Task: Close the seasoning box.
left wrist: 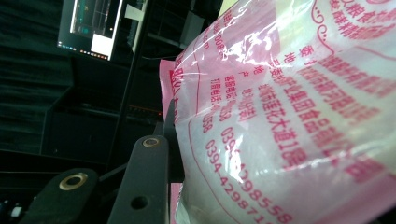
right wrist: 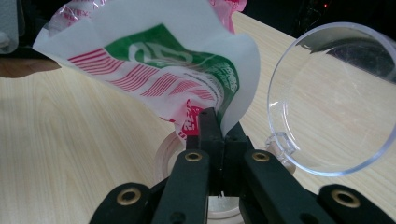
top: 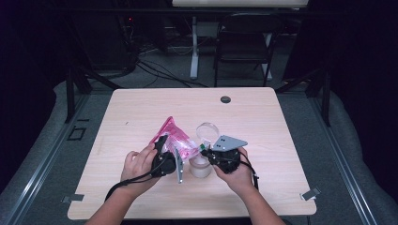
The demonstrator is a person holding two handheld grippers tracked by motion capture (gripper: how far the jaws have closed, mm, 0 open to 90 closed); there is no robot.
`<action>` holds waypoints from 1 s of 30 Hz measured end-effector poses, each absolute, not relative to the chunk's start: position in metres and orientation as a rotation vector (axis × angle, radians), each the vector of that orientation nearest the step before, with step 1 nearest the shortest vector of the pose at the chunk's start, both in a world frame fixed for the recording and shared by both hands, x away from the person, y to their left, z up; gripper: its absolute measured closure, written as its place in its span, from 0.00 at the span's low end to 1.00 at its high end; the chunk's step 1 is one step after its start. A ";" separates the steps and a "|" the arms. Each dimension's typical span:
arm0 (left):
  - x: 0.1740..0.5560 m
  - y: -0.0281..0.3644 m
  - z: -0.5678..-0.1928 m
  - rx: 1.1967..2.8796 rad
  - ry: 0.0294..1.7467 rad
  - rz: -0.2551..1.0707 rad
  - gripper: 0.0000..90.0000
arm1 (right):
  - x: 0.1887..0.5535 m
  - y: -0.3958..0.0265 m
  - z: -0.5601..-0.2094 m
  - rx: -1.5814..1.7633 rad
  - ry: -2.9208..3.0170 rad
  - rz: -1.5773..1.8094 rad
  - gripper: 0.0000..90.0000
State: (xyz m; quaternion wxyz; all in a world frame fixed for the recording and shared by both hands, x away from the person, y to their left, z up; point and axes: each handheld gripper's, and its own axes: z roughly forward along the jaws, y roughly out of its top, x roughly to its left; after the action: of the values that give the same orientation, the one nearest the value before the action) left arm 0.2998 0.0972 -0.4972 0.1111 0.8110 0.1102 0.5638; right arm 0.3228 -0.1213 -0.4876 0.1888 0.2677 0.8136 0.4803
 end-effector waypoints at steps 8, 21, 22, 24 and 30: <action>0.300 0.098 -0.498 2.378 0.350 1.629 0.76 | 0.322 -0.121 -0.487 0.750 2.279 1.357 1.00; 0.300 0.102 -0.504 2.354 0.432 1.540 0.76 | 0.323 -0.120 -0.487 0.750 2.283 1.371 1.00; 0.300 0.103 -0.504 2.355 0.442 1.533 0.76 | 0.322 -0.121 -0.487 0.753 2.281 1.373 1.00; 0.300 0.104 -0.504 2.358 0.461 1.512 0.77 | 0.322 -0.121 -0.486 0.752 2.281 1.382 1.00; 0.303 0.109 -0.507 2.322 0.553 1.396 0.77 | 0.321 -0.120 -0.483 0.747 2.271 1.386 1.00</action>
State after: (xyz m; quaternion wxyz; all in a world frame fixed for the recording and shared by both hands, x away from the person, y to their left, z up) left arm 0.3025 0.1089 -0.5074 0.1872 0.8249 0.1965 0.4960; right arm 0.3210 -0.1205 -0.4830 0.1879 0.2655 0.8072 0.4925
